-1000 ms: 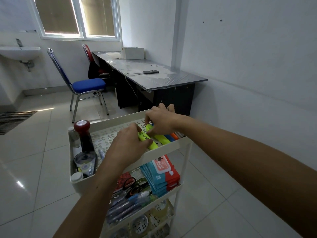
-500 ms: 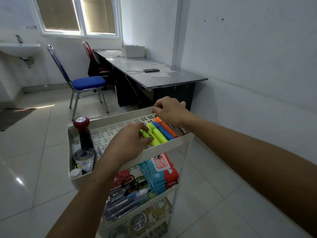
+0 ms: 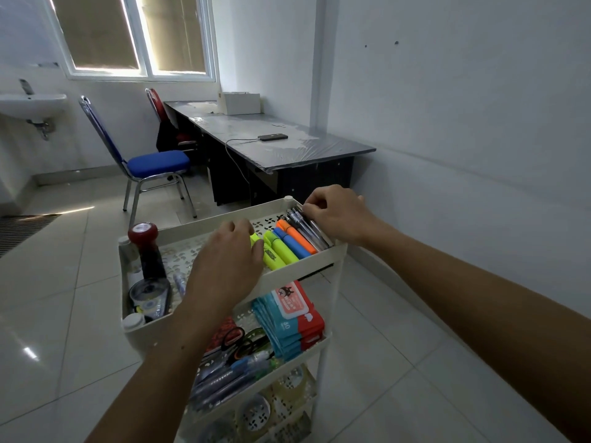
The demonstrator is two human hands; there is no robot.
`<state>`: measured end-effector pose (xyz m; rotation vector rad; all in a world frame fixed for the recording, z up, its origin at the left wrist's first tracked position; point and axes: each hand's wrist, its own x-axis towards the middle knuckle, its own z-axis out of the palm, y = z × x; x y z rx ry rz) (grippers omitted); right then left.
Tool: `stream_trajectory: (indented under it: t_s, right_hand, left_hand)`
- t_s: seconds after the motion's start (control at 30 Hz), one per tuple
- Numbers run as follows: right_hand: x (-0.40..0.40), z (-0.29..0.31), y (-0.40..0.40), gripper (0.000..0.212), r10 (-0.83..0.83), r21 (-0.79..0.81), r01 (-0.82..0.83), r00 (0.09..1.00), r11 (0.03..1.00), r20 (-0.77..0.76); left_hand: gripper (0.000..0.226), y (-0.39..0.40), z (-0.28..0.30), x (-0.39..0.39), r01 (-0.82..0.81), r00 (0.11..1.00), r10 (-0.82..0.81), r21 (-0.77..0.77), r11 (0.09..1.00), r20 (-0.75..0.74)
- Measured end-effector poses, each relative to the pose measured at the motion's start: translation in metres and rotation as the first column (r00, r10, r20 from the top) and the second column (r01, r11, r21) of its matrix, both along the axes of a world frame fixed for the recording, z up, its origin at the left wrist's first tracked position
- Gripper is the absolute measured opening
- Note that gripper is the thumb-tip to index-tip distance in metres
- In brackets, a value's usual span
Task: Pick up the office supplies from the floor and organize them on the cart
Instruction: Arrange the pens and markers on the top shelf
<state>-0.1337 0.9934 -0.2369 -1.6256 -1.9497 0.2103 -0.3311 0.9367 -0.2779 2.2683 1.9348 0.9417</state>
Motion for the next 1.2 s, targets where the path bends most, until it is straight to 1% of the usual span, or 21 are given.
stream_trajectory:
  t_s: [0.07, 0.17, 0.3, 0.4, 0.53, 0.6, 0.7, 0.8, 0.9, 0.97, 1.03, 1.1, 1.2]
  right_hand:
    - [0.007, -0.005, -0.007, 0.017, 0.015, 0.003, -0.015, 0.999, 1.0, -0.031]
    - [0.018, -0.011, -0.022, 0.009, 0.015, 0.066, -0.011, 0.998, 0.998, -0.067]
    - [0.036, -0.012, -0.049, 0.011, -0.032, 0.159, 0.048, 0.995, 0.986, -0.098]
    - [0.047, -0.016, -0.079, 0.014, -0.08, 0.175, 0.104, 0.987, 0.979, -0.14]
    - [0.053, -0.038, -0.135, 0.015, -0.096, 0.184, 0.139, 0.969, 0.973, -0.225]
    - [0.054, -0.058, -0.167, 0.017, -0.112, 0.178, 0.16, 0.961, 0.971, -0.253]
    - [0.057, -0.093, -0.221, 0.019, -0.161, 0.168, 0.211, 0.948, 0.963, -0.273]
    - [0.057, -0.128, -0.286, 0.022, -0.223, 0.121, 0.266, 0.932, 0.956, -0.284]
    - [0.057, -0.158, -0.361, 0.025, -0.272, 0.085, 0.3, 0.93, 0.95, -0.247]
    - [0.055, -0.178, -0.411, 0.027, -0.301, 0.086, 0.332, 0.918, 0.939, -0.257]
    - [0.052, -0.197, -0.457, 0.025, -0.351, 0.085, 0.392, 0.885, 0.916, -0.305]
    - [0.053, -0.22, -0.497, 0.022, -0.406, 0.076, 0.452, 0.854, 0.889, -0.324]
    - [0.065, -0.253, -0.533, 0.018, -0.469, 0.013, 0.49, 0.842, 0.872, -0.265]
  left_hand:
    - [0.024, -0.002, 0.001, 0.002, 0.021, 0.999, -0.019, 0.069, 0.997, -0.039]
    - [0.021, -0.005, 0.005, 0.004, 0.068, 0.992, -0.054, 0.116, 0.991, -0.116]
    - [0.02, -0.013, 0.014, 0.006, 0.094, 0.972, -0.048, 0.193, 0.977, -0.229]
    - [0.02, -0.032, 0.021, 0.016, 0.15, 0.967, -0.095, 0.228, 0.962, -0.238]
    - [0.018, -0.079, 0.011, 0.036, 0.253, 0.959, -0.207, 0.258, 0.932, -0.193]
    - [0.017, -0.104, -0.006, 0.043, 0.319, 0.941, -0.274, 0.25, 0.914, -0.199]
    - [0.017, -0.14, -0.037, 0.047, 0.37, 0.922, -0.328, 0.222, 0.902, -0.204]
    - [0.021, -0.183, -0.065, 0.046, 0.433, 0.88, -0.386, 0.136, 0.891, -0.278]
    - [0.029, -0.24, -0.085, 0.039, 0.492, 0.838, -0.449, 0.073, 0.868, -0.312]
    - [0.032, -0.279, -0.099, 0.033, 0.537, 0.818, -0.493, 0.086, 0.839, -0.296]
    - [0.033, -0.311, -0.115, 0.029, 0.57, 0.808, -0.533, 0.102, 0.816, -0.251]
    - [0.034, -0.333, -0.132, 0.028, 0.599, 0.787, -0.576, 0.052, 0.799, -0.223]
    - [0.037, -0.347, -0.155, 0.035, 0.617, 0.769, -0.613, -0.044, 0.786, -0.179]
